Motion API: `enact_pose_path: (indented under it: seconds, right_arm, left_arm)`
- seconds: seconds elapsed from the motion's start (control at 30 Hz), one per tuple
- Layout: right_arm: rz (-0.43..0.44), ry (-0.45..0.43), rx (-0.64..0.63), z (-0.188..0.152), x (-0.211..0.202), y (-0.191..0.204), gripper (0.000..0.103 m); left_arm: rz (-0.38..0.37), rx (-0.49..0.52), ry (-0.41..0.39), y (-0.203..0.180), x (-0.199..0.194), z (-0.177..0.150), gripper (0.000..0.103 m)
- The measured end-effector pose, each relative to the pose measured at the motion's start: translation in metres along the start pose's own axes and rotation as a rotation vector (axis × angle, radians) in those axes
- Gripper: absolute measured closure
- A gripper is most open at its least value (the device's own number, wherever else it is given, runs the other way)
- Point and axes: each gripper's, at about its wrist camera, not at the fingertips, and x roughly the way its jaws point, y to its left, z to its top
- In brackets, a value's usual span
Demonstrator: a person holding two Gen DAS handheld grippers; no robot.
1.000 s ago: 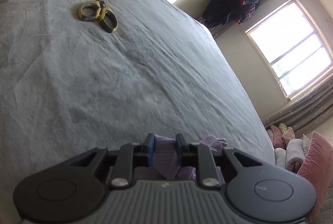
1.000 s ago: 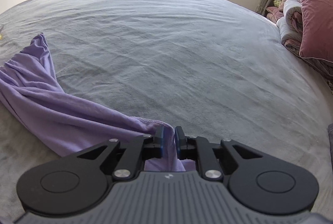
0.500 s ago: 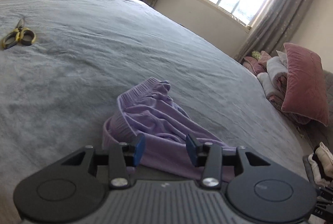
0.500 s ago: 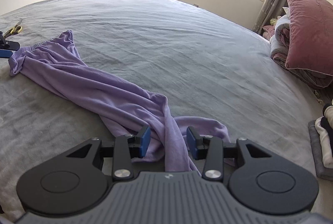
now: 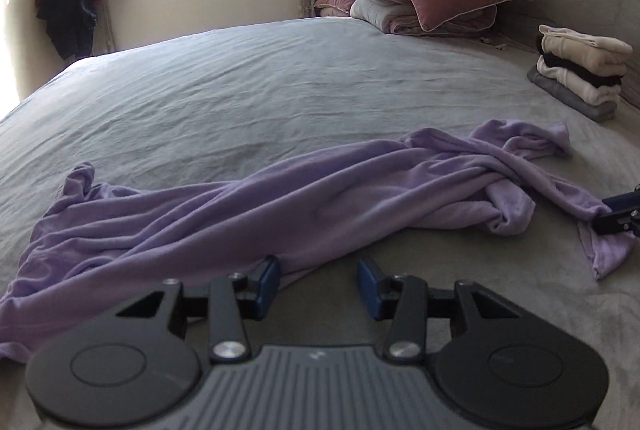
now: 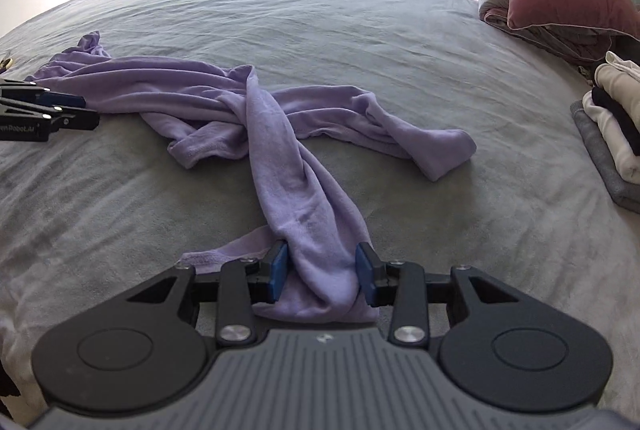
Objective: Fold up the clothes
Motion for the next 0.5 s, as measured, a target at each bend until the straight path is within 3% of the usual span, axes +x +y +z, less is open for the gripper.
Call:
enact_pose_path:
  seconds: [0.03, 0.07, 0.13, 0.2, 0.23, 0.37, 0.5]
  right_arm:
    - [-0.001, -0.006, 0.004, 0.000, 0.000, -0.002, 0.090]
    - [-0.001, -0.013, 0.007, 0.000, -0.001, -0.004, 0.097]
    - [-0.009, -0.033, 0.019, -0.001, -0.006, -0.010, 0.099]
    - [-0.023, -0.064, 0.031, 0.001, -0.015, -0.015, 0.099]
    - [-0.034, -0.083, 0.036, 0.002, -0.021, -0.018, 0.099]
    - [-0.073, -0.135, 0.055, 0.006, -0.045, -0.034, 0.099]
    - [-0.080, -0.162, 0.058, 0.009, -0.070, -0.047, 0.099]
  left_arm:
    - [0.017, 0.023, -0.011, -0.002, 0.002, 0.000, 0.059]
    - [0.035, 0.045, -0.022, -0.004, 0.003, 0.001, 0.060]
    - [0.055, 0.068, -0.028, -0.007, 0.003, 0.002, 0.063]
    - [0.064, 0.089, -0.035, -0.011, 0.004, 0.004, 0.081]
    - [0.073, 0.089, -0.038, -0.010, 0.003, 0.005, 0.099]
    - [0.068, 0.065, -0.085, -0.006, -0.015, 0.008, 0.101]
    - [0.034, 0.117, -0.140, -0.009, -0.054, 0.014, 0.101]
